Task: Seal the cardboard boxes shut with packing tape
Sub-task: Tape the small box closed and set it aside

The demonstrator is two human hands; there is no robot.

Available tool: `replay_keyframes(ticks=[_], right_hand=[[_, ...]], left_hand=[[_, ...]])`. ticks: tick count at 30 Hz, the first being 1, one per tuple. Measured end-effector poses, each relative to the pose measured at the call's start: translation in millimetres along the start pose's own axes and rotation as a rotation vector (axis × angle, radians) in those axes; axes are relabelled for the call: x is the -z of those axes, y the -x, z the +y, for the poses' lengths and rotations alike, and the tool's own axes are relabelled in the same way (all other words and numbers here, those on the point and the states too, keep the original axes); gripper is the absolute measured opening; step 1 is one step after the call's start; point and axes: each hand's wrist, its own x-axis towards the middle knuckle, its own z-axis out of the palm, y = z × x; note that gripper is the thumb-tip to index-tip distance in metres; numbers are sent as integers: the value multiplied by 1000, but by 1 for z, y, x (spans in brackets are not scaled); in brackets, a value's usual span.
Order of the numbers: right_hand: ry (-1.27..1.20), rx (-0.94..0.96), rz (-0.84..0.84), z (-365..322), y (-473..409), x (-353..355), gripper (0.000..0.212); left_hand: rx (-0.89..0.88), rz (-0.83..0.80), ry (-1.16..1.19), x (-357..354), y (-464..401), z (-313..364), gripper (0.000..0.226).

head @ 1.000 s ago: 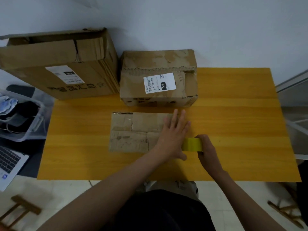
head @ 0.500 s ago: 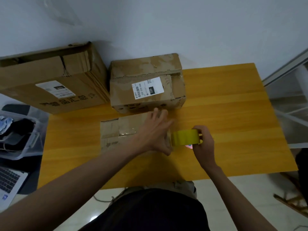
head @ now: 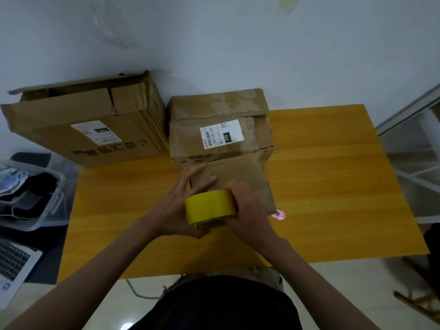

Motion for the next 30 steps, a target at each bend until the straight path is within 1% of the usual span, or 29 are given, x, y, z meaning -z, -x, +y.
replay_keyframes(ticks=[3, 7, 10, 12, 14, 17, 18, 21, 24, 25, 30], right_hand=[[15, -68, -68, -9, 4, -17, 43], [60, -95, -68, -13, -5, -14, 48], [54, -108, -141, -15, -6, -2, 41], [107, -94, -174, -18, -4, 6, 36], [196, -86, -134, -19, -2, 23, 41], [340, -48, 17, -9, -1, 68, 50], [387, -36, 44, -4, 1, 83, 51], [491, -12, 27, 8, 11, 109, 51], [524, -41, -12, 19, 20, 113, 64], [516, -55, -9, 20, 21, 113, 64], [562, -36, 32, 30, 24, 123, 53]], left_hand=[[36, -36, 11, 1, 9, -2, 123], [45, -11, 46, -2, 2, -4, 119], [45, -6, 23, -2, -4, -9, 117], [34, -3, 39, -2, -7, -10, 114], [38, 2, 50, -1, -8, -12, 113], [48, -7, 53, 6, -3, -18, 112], [49, -17, 45, 8, -2, -19, 112], [32, -44, 18, 9, -10, -17, 110], [12, -40, -1, 5, -19, -11, 109], [10, -37, -7, 5, -21, -10, 108], [10, -40, -29, 3, -25, -9, 109]])
